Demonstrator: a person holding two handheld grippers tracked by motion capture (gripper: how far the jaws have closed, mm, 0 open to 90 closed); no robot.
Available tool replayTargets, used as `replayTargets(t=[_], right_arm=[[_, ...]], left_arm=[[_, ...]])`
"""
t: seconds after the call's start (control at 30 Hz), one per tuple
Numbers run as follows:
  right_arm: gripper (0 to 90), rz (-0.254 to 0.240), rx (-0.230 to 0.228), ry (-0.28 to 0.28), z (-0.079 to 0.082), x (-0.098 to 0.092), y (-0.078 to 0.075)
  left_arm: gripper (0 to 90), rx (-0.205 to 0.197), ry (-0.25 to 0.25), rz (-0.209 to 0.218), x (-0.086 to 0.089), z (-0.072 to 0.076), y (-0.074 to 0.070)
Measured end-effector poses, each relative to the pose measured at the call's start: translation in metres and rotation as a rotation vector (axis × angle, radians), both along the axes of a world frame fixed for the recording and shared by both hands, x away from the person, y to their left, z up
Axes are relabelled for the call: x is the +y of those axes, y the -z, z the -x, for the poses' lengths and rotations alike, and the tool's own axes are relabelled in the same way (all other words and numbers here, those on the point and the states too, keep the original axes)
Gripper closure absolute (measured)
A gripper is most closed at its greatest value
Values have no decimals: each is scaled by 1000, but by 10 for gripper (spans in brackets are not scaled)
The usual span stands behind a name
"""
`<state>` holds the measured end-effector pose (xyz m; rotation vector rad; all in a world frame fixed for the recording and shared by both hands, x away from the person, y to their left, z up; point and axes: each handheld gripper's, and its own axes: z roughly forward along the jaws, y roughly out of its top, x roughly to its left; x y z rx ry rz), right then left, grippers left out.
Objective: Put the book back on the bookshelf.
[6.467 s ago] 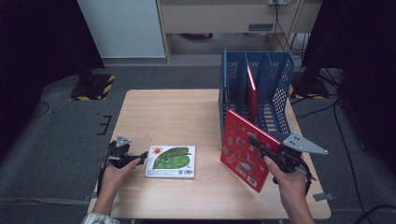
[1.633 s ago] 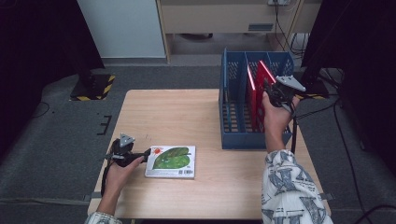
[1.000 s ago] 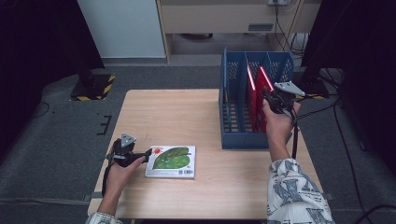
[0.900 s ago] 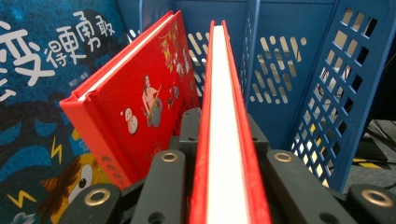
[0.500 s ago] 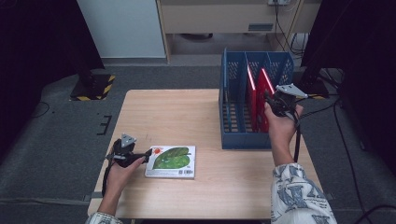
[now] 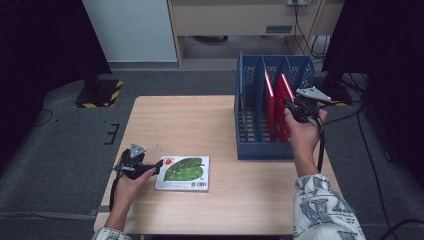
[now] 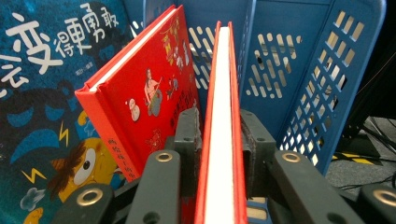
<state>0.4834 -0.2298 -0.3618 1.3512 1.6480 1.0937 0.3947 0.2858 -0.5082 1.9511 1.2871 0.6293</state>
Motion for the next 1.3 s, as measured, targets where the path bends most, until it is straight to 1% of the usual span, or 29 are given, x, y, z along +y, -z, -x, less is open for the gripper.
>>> replayTargets(t=[0.17, 0.27, 0.37, 0.5, 0.63, 0.73, 0.9, 1.1, 1.13, 1.3], right_arm=[[747, 0, 8, 0, -1, 0, 0], [761, -12, 13, 2, -1, 1, -1], [774, -11, 16, 7, -1, 2, -1], [789, -4, 4, 21, -2, 4, -1], [794, -21, -14, 44, -4, 5, -1], [795, -15, -10, 42, -9, 7, -3], [795, -21, -27, 58, -19, 10, -6], [796, -12, -59, 62, -32, 16, -7], [796, -10, -65, 69, -35, 16, -6], [796, -29, -75, 86, -46, 15, -5]], left_arm=[[62, 2, 5, -4, -1, 0, 0], [62, 1, 8, -7, -2, 0, 0], [63, 1, 8, -6, -2, 0, 0], [64, 1, 10, -8, -2, 0, 1], [64, 1, 10, -8, -2, 0, 1], [65, 3, 12, -10, -3, 0, 1], [65, 2, 13, -9, -3, 0, 1], [67, 4, 19, -13, -4, -1, 2], [67, 4, 19, -13, -4, -1, 2], [67, 3, 20, -13, -5, -1, 2]])
